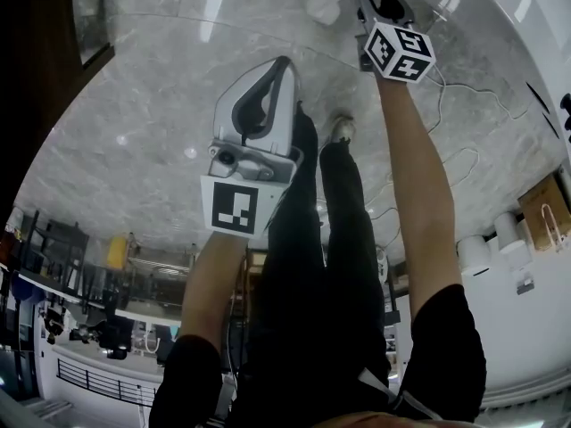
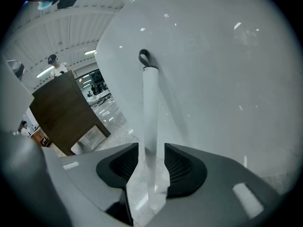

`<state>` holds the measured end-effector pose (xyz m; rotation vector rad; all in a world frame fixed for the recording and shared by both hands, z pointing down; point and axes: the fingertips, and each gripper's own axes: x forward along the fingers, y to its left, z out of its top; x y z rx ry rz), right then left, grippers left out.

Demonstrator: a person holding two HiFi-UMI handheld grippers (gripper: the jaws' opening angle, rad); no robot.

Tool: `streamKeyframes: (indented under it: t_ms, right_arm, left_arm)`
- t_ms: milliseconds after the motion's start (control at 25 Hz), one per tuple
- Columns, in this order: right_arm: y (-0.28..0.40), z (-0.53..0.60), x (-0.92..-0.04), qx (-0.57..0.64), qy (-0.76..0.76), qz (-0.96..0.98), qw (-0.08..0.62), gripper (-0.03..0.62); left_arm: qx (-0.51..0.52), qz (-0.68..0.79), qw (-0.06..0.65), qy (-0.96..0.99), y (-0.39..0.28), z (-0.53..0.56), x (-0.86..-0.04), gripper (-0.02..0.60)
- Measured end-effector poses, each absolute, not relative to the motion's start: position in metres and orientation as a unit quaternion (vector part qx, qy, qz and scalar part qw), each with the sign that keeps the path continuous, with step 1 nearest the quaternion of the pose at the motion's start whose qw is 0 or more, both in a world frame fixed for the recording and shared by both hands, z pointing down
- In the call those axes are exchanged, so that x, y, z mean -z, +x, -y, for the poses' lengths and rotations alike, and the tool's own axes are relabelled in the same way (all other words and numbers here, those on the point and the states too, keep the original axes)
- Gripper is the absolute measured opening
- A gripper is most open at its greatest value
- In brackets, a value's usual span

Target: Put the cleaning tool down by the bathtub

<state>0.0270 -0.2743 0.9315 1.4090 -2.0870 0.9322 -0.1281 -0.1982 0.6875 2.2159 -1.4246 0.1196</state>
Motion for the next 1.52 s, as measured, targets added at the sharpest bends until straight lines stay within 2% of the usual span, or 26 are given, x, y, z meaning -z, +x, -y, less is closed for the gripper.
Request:
streamKeyframes:
  t_ms: [320,480,560,640,1080,1520]
  right_arm:
    - [0.034,0.242,-0.906,-0.343,0.510,0.753,0.234,0.172]
    - [0.040,0.216,-0.889,-0.350,0.506,0.750,0.242,0.137]
    - [0.044,0.202,-0.876,-0.355,0.513,0.744,0.241,0.092]
    - [0.046,0.191,-0.860,-0.360,0.518,0.739,0.234,0.001]
    - [0.054,0.131,-0.757,-0.380,0.513,0.735,0.228,0.000]
    - [0.082,0.100,-0.605,-0.356,0.532,0.746,0.182,0.000]
  left_arm:
    - [-0.031,0.534,0.237,0.811,-0.124,0.195,-0.656,0.008]
    - [-0.026,0.535,0.228,0.813,-0.118,0.187,-0.630,0.008]
    - [-0.028,0.533,0.226,0.815,-0.116,0.179,-0.619,0.008]
    - [-0.030,0.533,0.224,0.815,-0.114,0.173,-0.608,0.008]
    - [-0.010,0.535,0.216,0.816,-0.086,0.150,-0.512,0.008]
    - [-0.013,0.539,0.181,0.823,-0.067,0.120,-0.402,0.008]
